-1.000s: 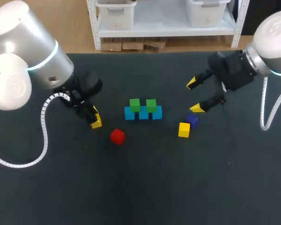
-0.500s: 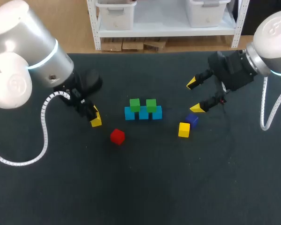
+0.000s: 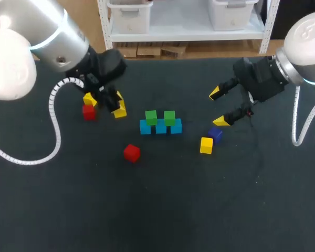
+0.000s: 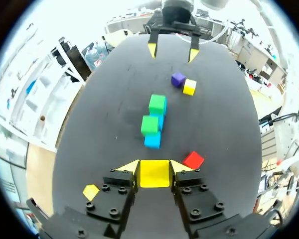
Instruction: Place the blue cubes, place green cubes on the blue cubes, place the yellow cubes on the green cubes, then place the red cubes on the yellow cubes, and place purple cube on the red cubes.
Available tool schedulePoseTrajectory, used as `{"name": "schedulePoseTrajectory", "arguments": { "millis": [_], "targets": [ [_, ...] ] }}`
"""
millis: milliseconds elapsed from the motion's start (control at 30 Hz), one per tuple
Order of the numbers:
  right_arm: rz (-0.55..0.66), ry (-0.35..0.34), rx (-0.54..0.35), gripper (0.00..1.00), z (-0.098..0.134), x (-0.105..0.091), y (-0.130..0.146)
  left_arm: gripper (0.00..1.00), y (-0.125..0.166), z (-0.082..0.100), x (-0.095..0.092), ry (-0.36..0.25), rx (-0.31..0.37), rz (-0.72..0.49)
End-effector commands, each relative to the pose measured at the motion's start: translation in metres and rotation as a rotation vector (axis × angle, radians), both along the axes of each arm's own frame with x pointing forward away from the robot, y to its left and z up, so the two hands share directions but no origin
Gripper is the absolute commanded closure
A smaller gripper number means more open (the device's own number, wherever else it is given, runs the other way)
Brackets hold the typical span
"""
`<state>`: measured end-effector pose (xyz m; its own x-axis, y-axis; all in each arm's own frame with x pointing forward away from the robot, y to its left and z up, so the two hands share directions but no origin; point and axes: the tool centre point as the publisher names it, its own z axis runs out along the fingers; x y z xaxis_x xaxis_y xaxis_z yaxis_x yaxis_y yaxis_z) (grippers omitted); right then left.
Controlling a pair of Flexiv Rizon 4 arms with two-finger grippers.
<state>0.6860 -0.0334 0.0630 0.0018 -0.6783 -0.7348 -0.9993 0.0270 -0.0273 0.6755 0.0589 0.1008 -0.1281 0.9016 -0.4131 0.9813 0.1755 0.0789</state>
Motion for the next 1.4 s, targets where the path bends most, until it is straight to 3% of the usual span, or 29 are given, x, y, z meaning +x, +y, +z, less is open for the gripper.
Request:
{"name": "schedulePoseTrajectory", "arguments": {
  "millis": [33,667,1067,1400],
  "targets": [
    [0.000,0.000,0.002,0.00,0.000,0.000,0.000,1.00,-0.014,0.005,0.003,-0.006,0.025,-0.038],
    [0.000,0.000,0.002,0.00,0.000,0.000,0.000,1.00,-0.062,-0.008,0.022,0.042,0.026,-0.159],
    [0.000,0.000,0.002,0.00,0.000,0.000,0.000,1.00,-0.093,-0.015,0.021,0.072,0.007,-0.233],
    [0.000,0.000,0.002,0.00,0.000,0.000,0.000,1.00,-0.102,-0.023,0.026,0.087,0.000,-0.247]
  ]
}}
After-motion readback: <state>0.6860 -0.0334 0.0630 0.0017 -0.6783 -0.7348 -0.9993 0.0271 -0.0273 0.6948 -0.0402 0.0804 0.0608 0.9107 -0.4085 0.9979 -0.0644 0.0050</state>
